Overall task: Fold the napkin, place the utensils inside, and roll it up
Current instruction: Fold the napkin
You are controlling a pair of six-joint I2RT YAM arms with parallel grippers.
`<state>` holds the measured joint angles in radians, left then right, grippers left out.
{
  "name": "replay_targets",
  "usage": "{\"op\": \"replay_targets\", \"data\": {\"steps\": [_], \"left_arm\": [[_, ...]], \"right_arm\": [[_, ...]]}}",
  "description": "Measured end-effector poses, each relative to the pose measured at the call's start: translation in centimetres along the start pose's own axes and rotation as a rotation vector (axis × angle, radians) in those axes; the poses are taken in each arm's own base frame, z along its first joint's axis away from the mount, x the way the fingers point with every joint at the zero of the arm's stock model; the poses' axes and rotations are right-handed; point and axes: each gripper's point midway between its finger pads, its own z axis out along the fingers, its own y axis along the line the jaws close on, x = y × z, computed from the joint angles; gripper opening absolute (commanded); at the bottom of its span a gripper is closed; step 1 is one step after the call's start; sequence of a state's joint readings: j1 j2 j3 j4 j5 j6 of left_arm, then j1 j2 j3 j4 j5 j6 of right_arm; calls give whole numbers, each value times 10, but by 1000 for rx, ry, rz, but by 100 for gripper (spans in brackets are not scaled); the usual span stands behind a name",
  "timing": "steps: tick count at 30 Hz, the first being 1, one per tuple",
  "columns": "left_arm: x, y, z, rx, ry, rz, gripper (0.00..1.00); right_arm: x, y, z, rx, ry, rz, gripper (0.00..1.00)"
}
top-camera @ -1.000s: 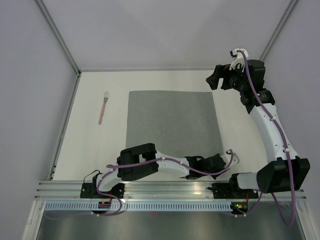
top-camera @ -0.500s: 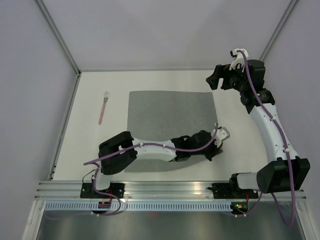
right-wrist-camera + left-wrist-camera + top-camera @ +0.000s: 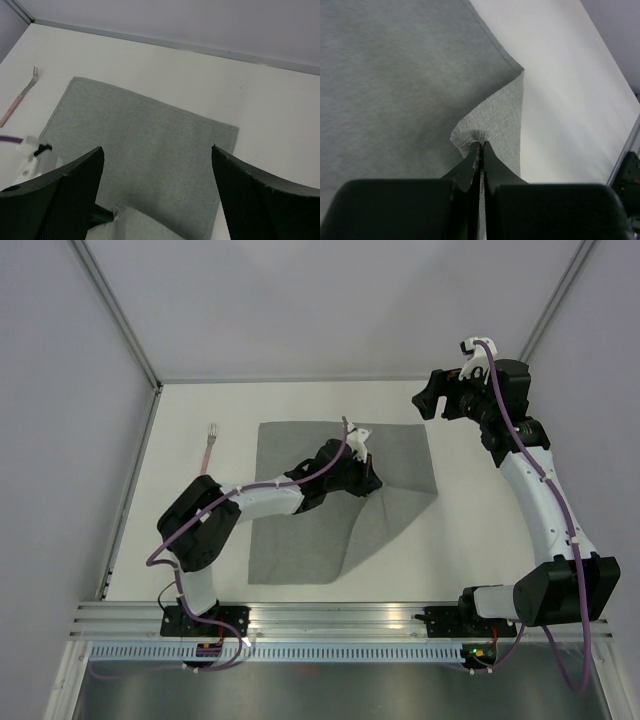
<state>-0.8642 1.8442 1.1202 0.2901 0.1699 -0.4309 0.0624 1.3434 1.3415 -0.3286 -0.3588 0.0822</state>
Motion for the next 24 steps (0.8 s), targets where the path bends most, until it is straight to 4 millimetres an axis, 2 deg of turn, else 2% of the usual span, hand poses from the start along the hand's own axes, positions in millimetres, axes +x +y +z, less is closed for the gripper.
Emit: {"op": "replay_targets", "data": {"steps": [8,13,24], "left_arm": [[-46,85,-27,-133,-59,-158,2],[-72,127,-44,-206,-91,-214,2],[-123,197,-84,-296,-171,-290,2]], "right_arm": [[0,0,0,-2,1,0,93],[0,1,0,-3,1,0,93],[0,1,0,-6,2,1,93]]}}
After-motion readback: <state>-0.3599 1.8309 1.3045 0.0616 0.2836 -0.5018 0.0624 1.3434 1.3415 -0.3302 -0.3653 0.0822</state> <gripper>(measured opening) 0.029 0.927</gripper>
